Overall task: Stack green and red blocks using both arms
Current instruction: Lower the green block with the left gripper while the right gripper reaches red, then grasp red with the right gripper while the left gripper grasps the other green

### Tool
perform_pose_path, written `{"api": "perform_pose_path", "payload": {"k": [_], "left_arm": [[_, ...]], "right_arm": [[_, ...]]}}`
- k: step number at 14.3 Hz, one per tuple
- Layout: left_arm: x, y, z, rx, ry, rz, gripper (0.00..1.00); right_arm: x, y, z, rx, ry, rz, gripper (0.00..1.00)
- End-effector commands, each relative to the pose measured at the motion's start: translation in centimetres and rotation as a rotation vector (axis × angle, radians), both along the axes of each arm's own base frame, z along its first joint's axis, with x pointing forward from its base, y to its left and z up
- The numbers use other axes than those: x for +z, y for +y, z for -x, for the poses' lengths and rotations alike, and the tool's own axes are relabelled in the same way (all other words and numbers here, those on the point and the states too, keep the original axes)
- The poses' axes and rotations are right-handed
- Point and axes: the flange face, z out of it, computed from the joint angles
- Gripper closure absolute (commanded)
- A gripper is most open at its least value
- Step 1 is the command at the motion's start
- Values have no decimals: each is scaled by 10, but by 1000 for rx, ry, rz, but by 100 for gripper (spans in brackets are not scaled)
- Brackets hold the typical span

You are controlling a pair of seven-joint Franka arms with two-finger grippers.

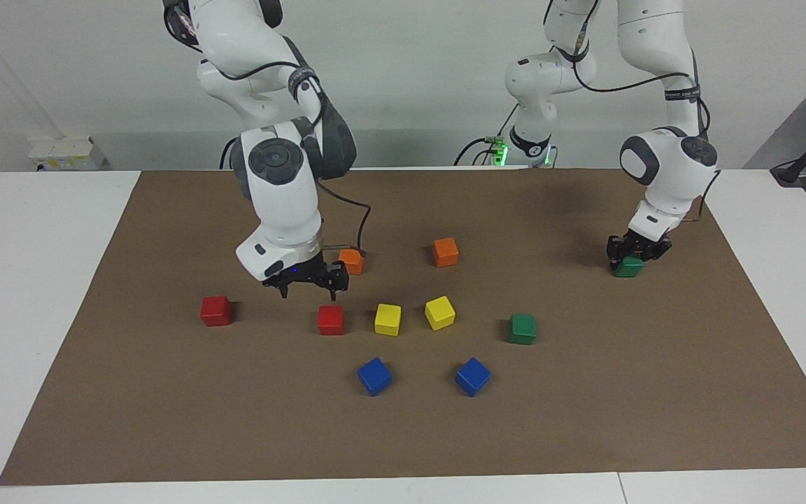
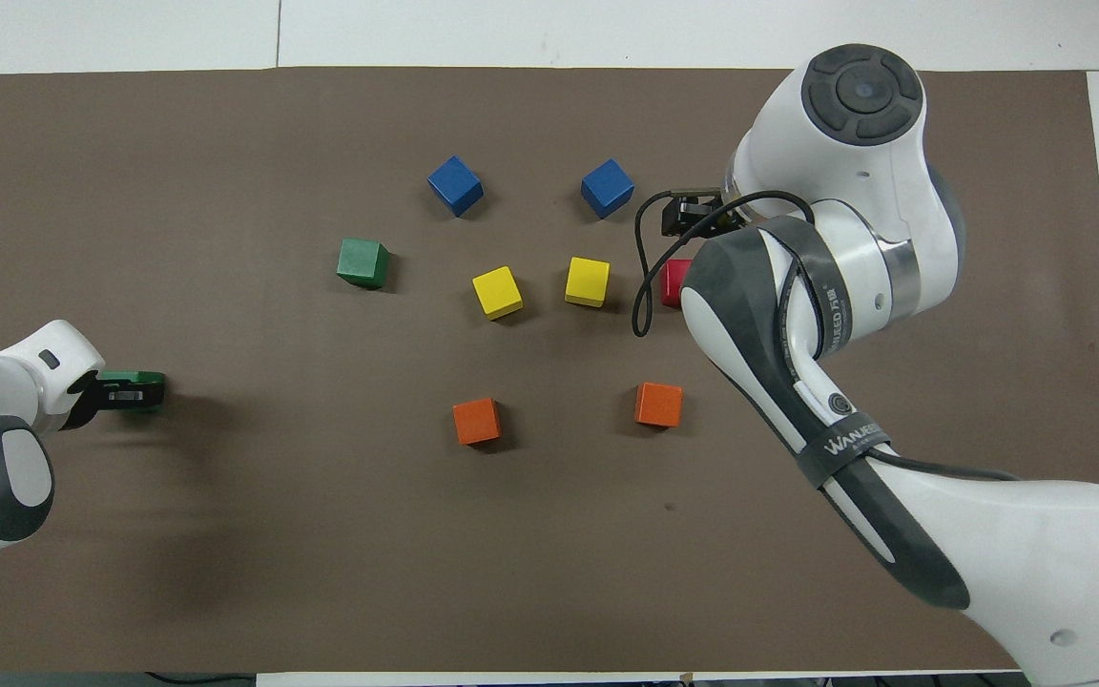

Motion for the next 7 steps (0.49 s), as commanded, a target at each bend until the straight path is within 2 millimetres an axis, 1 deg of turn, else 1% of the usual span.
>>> {"api": "perform_pose_path", "payload": {"k": [1,2,3,5,6,7], "left_arm": [[4,-6,-1,-2,24,19,0],[8,-6,-7,-11,40,23,0],[16,-5,-15,-18,50,26,0],[43,-3,-33,-25,66,36,0],[59,-2,-42,-29,66,39,0],[76,-2,-50,-32,64,41,0]], "right_arm": [[-21,4,0,-13,-6,-28,0],[-28,1,3,-12,-8,-30,0],[-33,1,7,-11,-5,-29,0],[-40,3,11,-13,-2,-28,0],[-44,3,11,-13,-12,-33,0],[-51,3,17,-9,-17,-36,0]]}}
